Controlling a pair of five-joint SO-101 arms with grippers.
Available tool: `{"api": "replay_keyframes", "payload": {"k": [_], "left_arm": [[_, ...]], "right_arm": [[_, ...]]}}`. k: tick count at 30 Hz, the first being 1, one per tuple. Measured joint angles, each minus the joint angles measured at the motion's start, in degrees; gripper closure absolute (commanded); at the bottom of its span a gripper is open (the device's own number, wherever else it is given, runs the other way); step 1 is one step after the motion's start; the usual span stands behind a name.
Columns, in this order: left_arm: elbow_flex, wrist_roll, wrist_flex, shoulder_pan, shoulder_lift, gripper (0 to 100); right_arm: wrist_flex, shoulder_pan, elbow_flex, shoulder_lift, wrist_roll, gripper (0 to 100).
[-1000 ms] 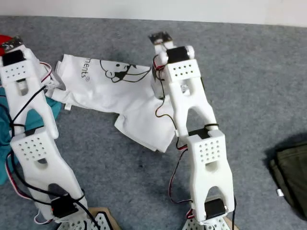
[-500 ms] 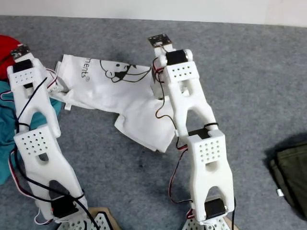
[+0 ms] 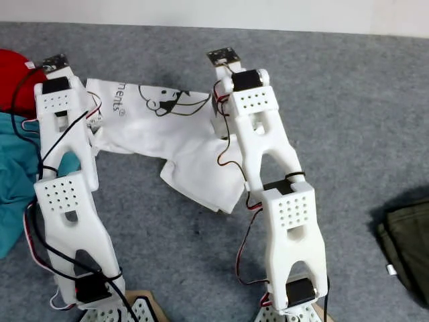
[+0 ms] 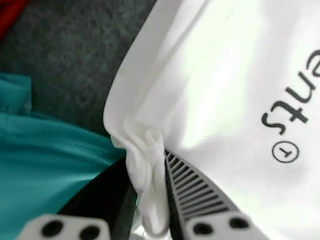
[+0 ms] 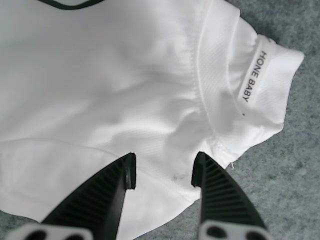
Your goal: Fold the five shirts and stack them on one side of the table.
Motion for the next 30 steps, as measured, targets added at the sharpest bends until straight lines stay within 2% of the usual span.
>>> {"api": "replay_keyframes", "payload": {"k": [7,14,27,30], "left_arm": [[-3.5,0.0,10.2,-0.1,-0.7,99],[-6.4,-0.1,17.0,-0.1,-3.8,99],[-5.1,-3.5,17.8,-0.2,-4.6,99],[-4.7,-5.3,17.8,-0.2,-4.6,94]], "right_arm": [[0.0,0.0,0.0,0.0,0.0,80.3],[0.0,0.0,0.0,0.0,0.0,80.3],[0.0,0.0,0.0,0.0,0.0,80.3],[0.0,0.0,0.0,0.0,0.0,80.3]]}}
